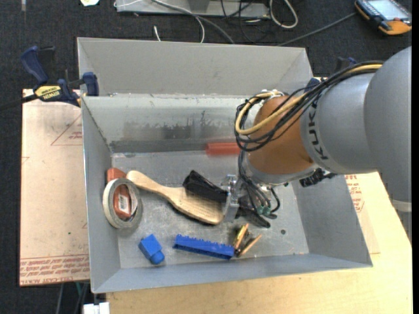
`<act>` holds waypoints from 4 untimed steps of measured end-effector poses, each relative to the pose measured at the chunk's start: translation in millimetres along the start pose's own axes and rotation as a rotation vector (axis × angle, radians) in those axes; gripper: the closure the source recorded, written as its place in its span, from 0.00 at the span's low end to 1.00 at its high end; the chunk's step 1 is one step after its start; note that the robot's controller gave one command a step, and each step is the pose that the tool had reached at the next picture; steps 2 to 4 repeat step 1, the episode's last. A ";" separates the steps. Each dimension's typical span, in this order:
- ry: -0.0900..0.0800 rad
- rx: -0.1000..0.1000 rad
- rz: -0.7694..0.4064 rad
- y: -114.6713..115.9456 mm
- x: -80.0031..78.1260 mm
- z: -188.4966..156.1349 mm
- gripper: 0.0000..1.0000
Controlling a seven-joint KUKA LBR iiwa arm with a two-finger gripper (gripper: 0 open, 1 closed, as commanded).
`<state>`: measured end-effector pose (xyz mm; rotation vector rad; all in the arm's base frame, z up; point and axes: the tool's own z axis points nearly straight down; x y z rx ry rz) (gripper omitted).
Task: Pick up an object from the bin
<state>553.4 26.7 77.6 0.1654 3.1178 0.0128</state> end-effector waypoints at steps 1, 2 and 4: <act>0.000 0.000 0.000 0.0 0.0 0.0 1.00; 0.000 0.000 0.000 0.0 0.0 0.0 1.00; 0.000 0.000 0.000 0.0 0.0 0.0 1.00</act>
Offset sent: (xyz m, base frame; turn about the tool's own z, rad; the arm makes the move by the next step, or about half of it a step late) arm -0.0001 0.0000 0.0012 0.0001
